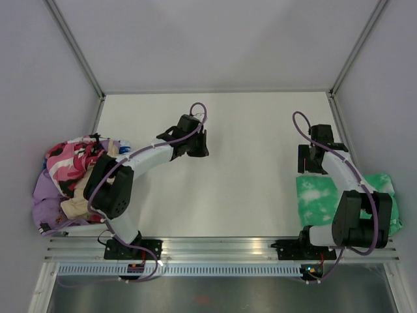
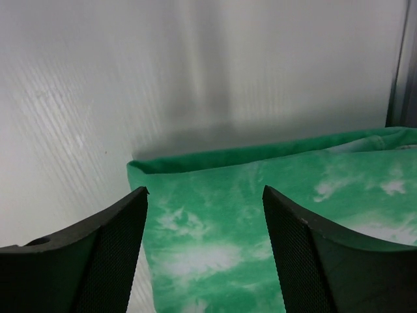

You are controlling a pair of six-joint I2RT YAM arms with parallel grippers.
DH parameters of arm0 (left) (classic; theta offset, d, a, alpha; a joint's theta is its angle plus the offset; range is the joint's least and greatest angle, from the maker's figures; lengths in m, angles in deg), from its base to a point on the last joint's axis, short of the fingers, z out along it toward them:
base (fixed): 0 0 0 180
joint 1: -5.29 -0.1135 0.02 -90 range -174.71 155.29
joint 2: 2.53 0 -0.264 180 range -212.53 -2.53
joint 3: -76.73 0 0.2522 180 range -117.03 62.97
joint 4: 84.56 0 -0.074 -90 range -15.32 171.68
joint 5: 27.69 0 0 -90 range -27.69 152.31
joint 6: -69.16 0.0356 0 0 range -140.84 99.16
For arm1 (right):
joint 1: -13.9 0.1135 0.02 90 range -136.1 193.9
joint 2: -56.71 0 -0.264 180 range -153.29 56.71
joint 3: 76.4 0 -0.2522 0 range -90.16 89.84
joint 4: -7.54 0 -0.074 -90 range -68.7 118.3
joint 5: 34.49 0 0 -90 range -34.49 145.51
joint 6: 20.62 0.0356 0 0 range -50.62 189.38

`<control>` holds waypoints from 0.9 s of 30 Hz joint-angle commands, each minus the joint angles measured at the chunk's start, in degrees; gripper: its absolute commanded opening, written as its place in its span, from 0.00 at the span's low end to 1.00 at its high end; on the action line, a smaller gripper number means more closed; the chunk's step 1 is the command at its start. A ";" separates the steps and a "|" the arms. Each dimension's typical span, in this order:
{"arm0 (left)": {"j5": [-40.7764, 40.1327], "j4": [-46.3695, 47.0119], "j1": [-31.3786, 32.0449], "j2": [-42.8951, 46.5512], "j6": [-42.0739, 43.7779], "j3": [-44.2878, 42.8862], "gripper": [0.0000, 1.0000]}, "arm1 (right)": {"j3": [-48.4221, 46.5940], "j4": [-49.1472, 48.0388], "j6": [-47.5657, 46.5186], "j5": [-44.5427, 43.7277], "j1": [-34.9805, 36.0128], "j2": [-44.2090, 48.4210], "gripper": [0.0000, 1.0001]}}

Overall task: Fold and stack the trousers
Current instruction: Neatly place the folded trousers to the corner

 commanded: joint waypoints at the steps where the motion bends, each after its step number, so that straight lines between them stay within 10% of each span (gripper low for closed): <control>1: -1.92 0.85 -0.59 4.03 0.15 4.50 0.02 | -3.62 4.66 -1.39 -2.27 3.55 -2.37 0.77; 18: -3.42 3.58 -3.14 5.00 -0.11 8.55 0.02 | -4.76 6.25 0.98 -9.21 11.30 -13.71 0.83; 23: -3.59 3.76 -3.40 4.74 -0.11 8.55 0.02 | -4.50 5.90 2.03 -10.71 11.30 -16.53 0.61; 27: -3.68 3.76 -3.67 4.82 -0.11 8.72 0.02 | -4.41 5.72 1.24 -7.46 11.30 -16.27 0.21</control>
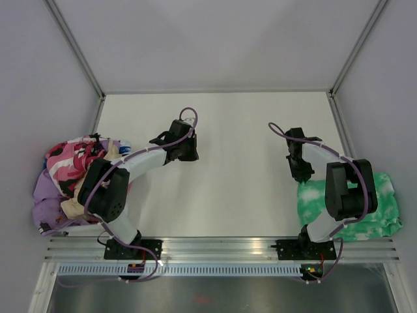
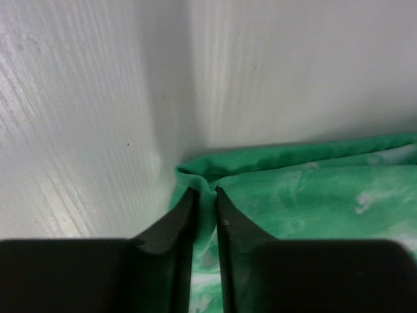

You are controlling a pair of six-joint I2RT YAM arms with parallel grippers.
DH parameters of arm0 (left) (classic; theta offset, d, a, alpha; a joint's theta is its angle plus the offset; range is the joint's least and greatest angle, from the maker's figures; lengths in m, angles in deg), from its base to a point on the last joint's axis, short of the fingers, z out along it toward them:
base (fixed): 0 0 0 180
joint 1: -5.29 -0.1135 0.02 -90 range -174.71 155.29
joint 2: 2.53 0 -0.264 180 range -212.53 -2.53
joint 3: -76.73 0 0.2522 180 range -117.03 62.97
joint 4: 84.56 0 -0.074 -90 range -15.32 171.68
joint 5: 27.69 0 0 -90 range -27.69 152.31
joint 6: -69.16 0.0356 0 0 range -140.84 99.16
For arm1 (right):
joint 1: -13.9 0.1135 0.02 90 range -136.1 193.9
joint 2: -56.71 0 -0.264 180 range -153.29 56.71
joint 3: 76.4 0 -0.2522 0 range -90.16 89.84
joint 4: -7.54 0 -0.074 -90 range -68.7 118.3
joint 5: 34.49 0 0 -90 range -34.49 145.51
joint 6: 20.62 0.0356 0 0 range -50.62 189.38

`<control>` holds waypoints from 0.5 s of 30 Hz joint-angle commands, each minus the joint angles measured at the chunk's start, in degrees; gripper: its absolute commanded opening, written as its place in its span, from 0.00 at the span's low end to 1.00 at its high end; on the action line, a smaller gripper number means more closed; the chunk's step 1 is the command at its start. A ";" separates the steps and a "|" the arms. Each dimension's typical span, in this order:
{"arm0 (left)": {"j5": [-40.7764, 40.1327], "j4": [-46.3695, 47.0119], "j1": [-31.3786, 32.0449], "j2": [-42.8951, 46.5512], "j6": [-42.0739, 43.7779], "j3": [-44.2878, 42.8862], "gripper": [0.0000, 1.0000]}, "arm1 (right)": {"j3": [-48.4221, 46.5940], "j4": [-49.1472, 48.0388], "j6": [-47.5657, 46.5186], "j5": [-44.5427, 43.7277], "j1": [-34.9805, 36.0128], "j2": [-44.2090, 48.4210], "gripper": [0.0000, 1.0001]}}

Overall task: Fold and stack the trousers
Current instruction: Neatly place the folded trousers to the corner

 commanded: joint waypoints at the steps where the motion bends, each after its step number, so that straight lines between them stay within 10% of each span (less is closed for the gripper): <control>1: -0.71 2.10 -0.45 1.44 -0.11 0.24 0.02 | -1.22 0.13 0.72 1.04 -0.09 1.06 0.10; 15: 0.70 1.57 -0.80 0.56 0.33 -0.81 0.02 | -0.61 -3.39 11.97 18.45 3.94 6.69 0.00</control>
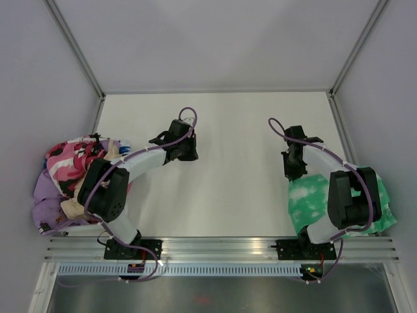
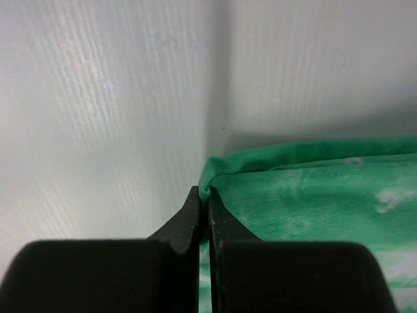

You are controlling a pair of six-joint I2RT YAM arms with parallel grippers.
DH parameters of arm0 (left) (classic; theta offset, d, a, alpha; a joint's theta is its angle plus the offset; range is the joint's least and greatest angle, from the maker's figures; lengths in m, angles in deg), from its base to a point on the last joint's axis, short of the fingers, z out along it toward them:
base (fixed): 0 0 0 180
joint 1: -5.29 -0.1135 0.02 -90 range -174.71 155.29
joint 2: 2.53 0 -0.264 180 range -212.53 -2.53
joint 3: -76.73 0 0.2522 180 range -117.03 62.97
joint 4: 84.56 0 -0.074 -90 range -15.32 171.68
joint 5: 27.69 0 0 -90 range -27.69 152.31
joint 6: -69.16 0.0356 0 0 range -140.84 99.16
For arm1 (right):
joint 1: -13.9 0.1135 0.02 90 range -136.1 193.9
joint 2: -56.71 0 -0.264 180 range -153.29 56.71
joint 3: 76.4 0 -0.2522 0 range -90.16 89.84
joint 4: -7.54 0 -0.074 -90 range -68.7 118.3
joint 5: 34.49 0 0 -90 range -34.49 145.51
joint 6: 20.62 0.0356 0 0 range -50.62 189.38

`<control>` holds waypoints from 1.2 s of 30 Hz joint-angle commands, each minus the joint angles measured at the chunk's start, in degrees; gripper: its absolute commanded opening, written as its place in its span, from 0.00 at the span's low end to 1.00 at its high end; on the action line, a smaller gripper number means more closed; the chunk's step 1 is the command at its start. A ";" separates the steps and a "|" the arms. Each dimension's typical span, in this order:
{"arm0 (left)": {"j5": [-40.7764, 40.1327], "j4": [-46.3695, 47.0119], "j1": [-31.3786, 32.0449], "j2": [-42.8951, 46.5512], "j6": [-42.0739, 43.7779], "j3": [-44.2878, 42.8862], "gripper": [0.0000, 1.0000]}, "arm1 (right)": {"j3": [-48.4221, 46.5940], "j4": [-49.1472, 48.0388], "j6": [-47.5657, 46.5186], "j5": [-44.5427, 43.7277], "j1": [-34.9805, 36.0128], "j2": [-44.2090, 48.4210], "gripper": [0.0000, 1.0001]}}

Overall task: Fold and stack the trousers
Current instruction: Neatly place the folded trousers to the corner

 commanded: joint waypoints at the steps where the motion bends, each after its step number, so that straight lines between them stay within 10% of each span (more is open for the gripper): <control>1: 0.78 1.42 -0.41 0.67 0.41 -0.81 0.02 | -0.52 -3.45 5.00 6.65 2.40 2.30 0.00; 7: 0.78 1.15 -0.41 0.58 0.68 -0.90 0.02 | -0.25 -1.79 8.77 -0.98 2.58 4.41 0.07; 12: 0.52 0.98 -0.41 0.67 0.59 -1.34 0.02 | -6.57 1.73 15.44 -12.50 2.49 9.93 0.94; 13: 0.43 0.98 -0.41 0.67 0.50 -1.43 0.02 | -7.63 1.99 16.15 -15.99 2.49 10.74 0.98; 21: 0.70 0.80 -0.41 -0.65 -0.02 -3.36 0.02 | -16.16 2.00 12.74 -23.84 -12.61 9.96 0.98; 28: 0.43 -0.51 -0.41 -2.14 -0.29 -5.73 0.02 | -5.11 -12.39 4.39 -25.62 -27.72 8.90 0.98; 36: -1.24 -2.80 -0.41 -2.14 0.42 -8.19 0.02 | -0.17 -16.02 2.54 -27.71 -38.99 6.53 0.65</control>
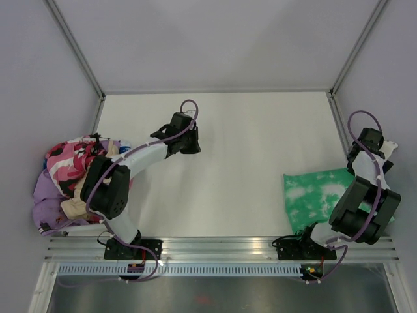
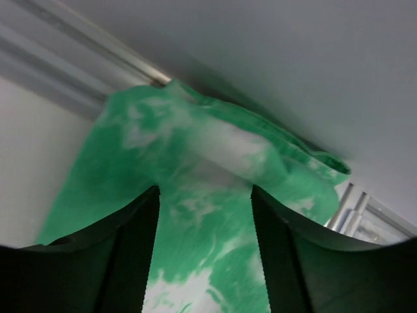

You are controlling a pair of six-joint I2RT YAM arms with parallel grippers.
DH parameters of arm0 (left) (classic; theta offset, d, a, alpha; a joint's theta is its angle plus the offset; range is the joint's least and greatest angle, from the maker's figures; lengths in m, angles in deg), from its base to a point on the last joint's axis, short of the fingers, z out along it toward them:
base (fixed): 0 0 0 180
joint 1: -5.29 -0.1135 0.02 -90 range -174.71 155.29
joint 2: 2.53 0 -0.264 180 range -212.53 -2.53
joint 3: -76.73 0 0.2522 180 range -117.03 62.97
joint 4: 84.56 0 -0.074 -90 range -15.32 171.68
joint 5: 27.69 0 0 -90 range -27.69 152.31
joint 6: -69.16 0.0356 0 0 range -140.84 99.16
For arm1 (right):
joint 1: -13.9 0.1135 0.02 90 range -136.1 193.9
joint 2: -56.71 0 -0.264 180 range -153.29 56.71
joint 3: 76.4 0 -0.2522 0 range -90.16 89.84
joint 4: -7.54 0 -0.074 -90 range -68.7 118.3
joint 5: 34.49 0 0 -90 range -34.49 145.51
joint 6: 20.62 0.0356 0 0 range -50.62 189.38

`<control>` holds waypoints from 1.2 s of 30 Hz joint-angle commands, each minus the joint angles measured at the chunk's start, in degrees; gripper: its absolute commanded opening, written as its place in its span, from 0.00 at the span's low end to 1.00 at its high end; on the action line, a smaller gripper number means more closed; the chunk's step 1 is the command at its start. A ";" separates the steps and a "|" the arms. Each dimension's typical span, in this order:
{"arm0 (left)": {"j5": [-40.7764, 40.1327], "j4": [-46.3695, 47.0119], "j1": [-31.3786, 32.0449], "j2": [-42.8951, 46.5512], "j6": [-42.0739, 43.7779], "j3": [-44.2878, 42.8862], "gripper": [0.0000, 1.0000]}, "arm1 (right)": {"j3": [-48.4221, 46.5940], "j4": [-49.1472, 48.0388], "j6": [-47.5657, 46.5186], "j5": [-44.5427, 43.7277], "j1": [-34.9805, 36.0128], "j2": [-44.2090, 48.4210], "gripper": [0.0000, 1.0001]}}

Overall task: Fold and stack the trousers
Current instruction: Neatly place the folded trousers to the corner

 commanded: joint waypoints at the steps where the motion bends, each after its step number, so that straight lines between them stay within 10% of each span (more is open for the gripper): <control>1: -0.78 -0.77 -0.30 -0.37 0.33 -2.60 0.02 | 1.53 -4.90 -1.99 -4.39 -3.23 0.62 0.63; 11: -0.51 -3.14 -0.30 -3.10 -0.20 -5.67 0.02 | 9.89 -11.32 -0.58 -4.06 -9.66 -1.57 0.10; 14: -0.60 -4.55 -0.30 -4.33 -0.11 -7.69 0.02 | 8.93 -10.35 0.03 -4.32 -10.27 -3.33 0.08; 24: 0.45 -7.10 -0.30 -5.04 2.08 -12.44 0.06 | 4.44 -4.55 1.35 9.89 -12.12 -7.13 0.40; 29: 2.46 -7.01 -0.30 -2.31 4.36 -14.55 0.16 | 5.15 -4.64 0.74 16.59 -4.93 7.02 0.94; 36: 2.48 -12.54 -0.39 0.94 8.06 -27.10 0.66 | -0.03 -17.34 -1.63 38.87 6.51 21.79 0.98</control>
